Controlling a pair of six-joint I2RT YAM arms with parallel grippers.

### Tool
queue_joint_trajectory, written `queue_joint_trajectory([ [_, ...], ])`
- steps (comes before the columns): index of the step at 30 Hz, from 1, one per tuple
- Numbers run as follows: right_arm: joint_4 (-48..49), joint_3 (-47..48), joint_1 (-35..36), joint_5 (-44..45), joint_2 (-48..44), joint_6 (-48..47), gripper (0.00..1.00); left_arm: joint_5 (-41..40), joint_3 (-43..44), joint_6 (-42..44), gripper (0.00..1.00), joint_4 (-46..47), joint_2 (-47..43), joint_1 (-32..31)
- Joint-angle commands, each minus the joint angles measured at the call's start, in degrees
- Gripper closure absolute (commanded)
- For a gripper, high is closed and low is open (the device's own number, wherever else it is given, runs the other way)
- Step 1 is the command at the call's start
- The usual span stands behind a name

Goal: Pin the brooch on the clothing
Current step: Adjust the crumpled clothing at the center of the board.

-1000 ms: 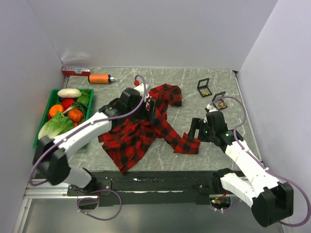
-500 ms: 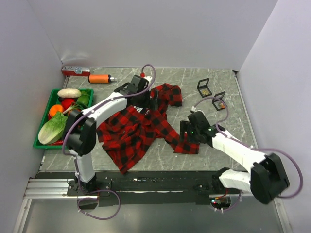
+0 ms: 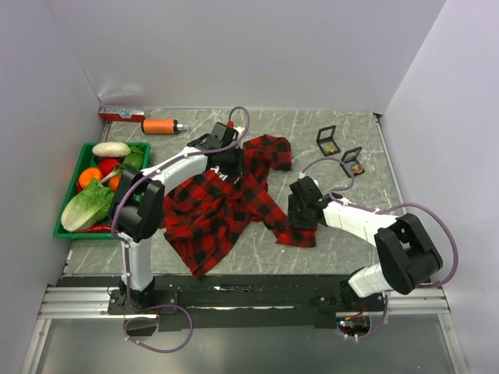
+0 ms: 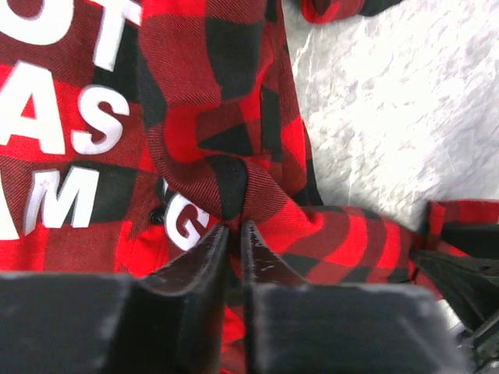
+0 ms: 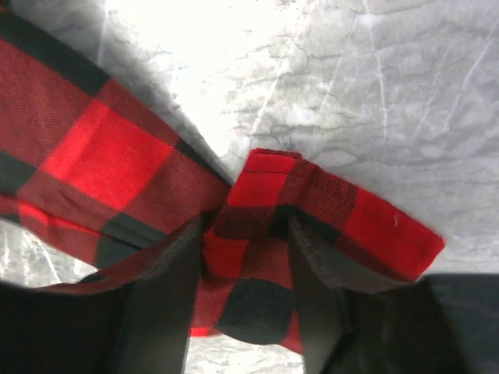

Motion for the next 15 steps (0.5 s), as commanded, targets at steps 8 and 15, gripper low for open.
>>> queue_joint_trajectory([
  [8, -2.6, 7.5, 0.4, 3.7, -2.4, -0.5, 1.0, -5.6, -5.7, -1.2, 0.99, 5.5, -14.0, 5.2],
  [15, -8.7, 18.9, -0.8, 10.9, -8.6, -5.3, 1.0, -16.4, -11.6, 0.3, 0.99, 9.4, -27.6, 10.0],
])
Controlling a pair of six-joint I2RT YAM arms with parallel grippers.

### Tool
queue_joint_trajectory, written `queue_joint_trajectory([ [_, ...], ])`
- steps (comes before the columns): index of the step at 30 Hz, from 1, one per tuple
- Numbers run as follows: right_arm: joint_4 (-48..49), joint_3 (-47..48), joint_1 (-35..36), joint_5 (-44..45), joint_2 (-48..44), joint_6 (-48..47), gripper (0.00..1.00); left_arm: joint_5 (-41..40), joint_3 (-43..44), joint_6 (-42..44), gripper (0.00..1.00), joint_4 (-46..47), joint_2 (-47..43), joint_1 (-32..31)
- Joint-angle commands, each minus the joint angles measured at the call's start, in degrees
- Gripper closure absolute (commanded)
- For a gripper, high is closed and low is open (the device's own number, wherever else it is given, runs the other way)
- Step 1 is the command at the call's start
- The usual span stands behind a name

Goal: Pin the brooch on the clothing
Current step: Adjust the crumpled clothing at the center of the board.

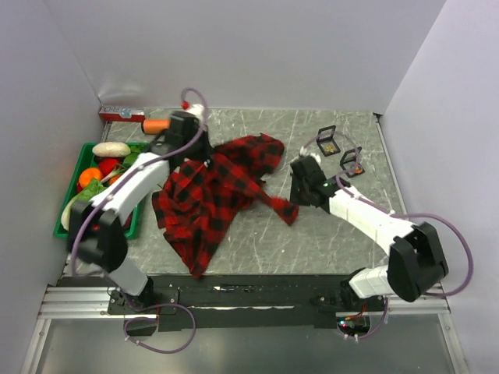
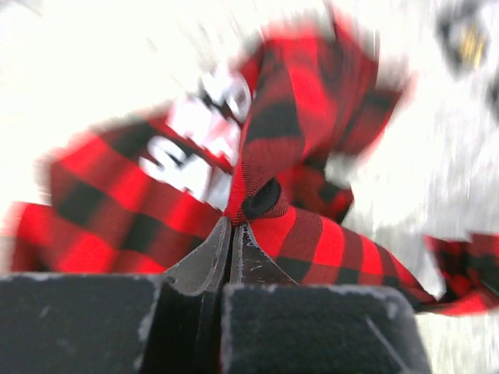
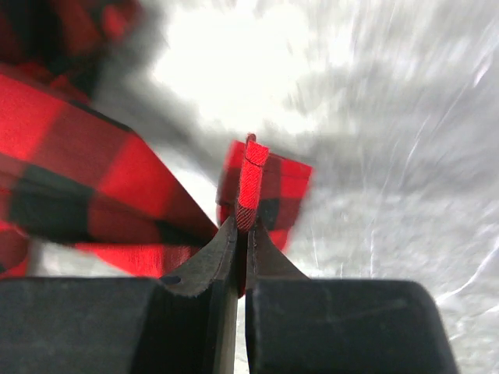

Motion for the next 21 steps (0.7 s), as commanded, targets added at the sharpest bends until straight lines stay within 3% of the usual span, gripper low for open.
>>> queue_joint_trajectory([
  [1, -2.3, 8.0, -1.8, 6.6, -6.5, -3.6, 1.0, -10.2, -1.6, 1.9, 0.99, 5.2, -9.9, 2.5],
  [5, -1.2, 7.3, -7.5, 9.7, -11.3, -5.3, 1.0, -13.8, -2.0, 3.0, 0.99, 4.9, -12.6, 3.3],
  [15, 8.9, -9.4, -20.7, 16.4, -28.6, -6.7, 1.0, -0.7, -3.5, -2.5, 0.99, 7.7, -11.8, 2.7],
  [21, 10.8, -12.9, -24.5, 21.1, -32.2, -8.7, 1.0, 0.9, -3.4, -2.6, 0.99, 7.5, -8.0, -4.9],
])
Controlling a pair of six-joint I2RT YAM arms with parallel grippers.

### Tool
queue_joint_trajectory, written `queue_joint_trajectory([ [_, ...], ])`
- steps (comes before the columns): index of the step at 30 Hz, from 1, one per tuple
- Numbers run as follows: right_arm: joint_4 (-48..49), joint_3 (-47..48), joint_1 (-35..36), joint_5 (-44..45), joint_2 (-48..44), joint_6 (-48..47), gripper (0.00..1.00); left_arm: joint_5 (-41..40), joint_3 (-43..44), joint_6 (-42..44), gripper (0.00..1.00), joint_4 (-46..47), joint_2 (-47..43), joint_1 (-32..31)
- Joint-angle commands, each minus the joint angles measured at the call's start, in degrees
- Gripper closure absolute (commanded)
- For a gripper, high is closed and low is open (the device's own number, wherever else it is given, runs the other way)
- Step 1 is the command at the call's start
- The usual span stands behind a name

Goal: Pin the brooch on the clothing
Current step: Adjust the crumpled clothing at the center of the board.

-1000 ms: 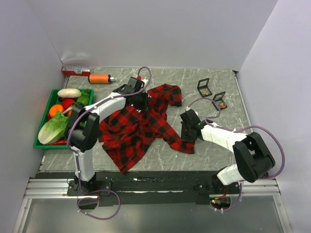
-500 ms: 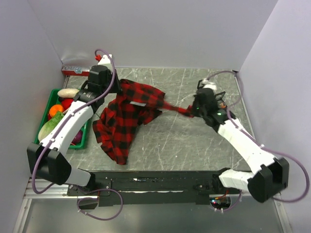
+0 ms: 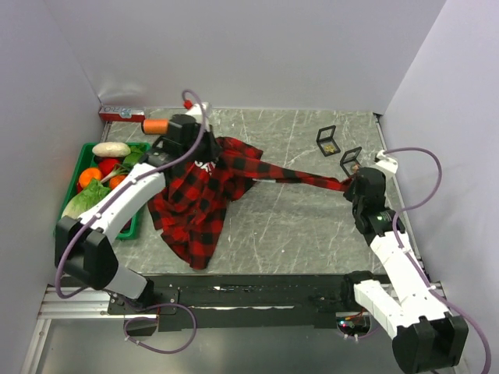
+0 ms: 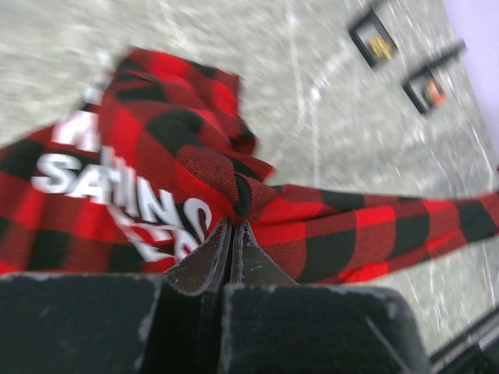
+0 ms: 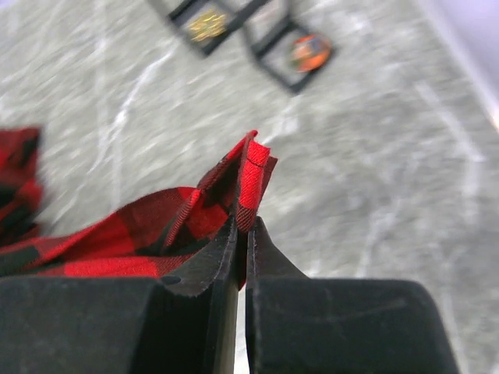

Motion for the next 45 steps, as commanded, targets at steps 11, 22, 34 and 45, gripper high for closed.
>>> queue_joint_trajectory([
  [11, 0.8, -3.6, -7.4, 12.5, -5.7, -2.4, 0.14, 4.1, 1.5, -1.1, 0.48, 2.0, 7.9, -6.5],
  [22, -0.3, -5.6, -7.3, -7.8, -7.1, 4.4, 0.0, -14.0, 5.3, 11.3, 0.04, -10.2, 7.2, -16.5],
  [34, 12.4, -4.2, -8.1, -18.4, 11.7, 11.8, 0.09, -27.1, -2.5, 15.4, 0.04, -14.6, 11.0, -22.9],
  [45, 19.7, -2.5, -11.4, -21.4, 27.4, 17.0, 0.2, -27.6, -1.5, 15.6, 0.01, -17.4, 15.5, -23.3],
])
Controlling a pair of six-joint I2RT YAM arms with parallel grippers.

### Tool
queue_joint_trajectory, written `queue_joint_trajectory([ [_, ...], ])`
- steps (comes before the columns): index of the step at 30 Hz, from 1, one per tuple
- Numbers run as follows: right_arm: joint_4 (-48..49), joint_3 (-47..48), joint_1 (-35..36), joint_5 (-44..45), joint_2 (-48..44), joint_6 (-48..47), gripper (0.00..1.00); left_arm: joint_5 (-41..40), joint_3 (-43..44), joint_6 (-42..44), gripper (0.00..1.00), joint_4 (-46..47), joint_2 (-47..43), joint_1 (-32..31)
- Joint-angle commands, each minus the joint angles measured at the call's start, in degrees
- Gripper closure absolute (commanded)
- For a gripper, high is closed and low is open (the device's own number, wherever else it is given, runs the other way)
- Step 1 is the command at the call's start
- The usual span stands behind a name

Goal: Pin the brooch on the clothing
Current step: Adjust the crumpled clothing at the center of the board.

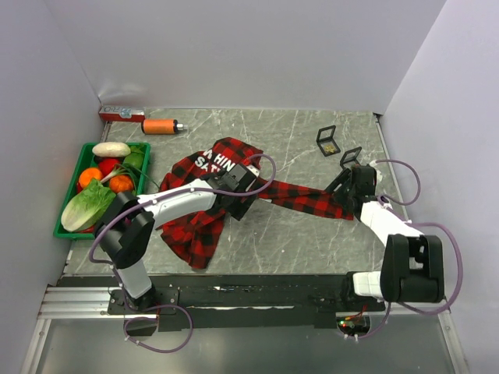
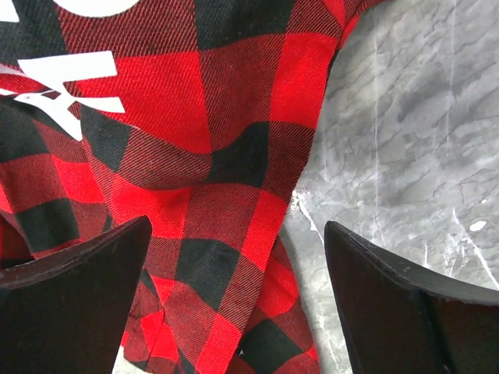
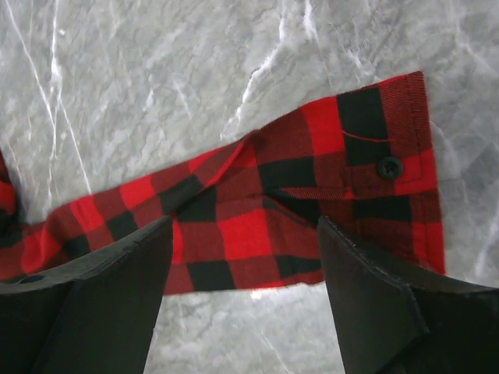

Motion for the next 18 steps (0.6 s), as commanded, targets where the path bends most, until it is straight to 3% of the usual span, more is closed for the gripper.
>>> queue_joint_trajectory([
  [1, 6.4, 2.9, -0.9, -0.9, 3.3, 3.5, 0.22, -1.7, 2.3, 0.9, 0.01, -0.9, -0.2, -0.5],
  [6, 10.1, 4.2, -1.5, -3.7, 8.5, 6.0, 0.26, -4.1, 2.3, 1.0, 0.05, -1.5, 1.6, -0.5],
  [10, 10.8, 6.2, -1.5, -3.9, 12.0, 7.3, 0.3, -4.4, 2.3, 1.1, 0.19, -1.4, 2.3, -0.5],
  [18, 10.1, 10.7, -1.5, -3.9, 17.6, 7.6, 0.37, -4.7, 2.3, 1.2, 0.38, -1.6, 3.3, -0.5],
])
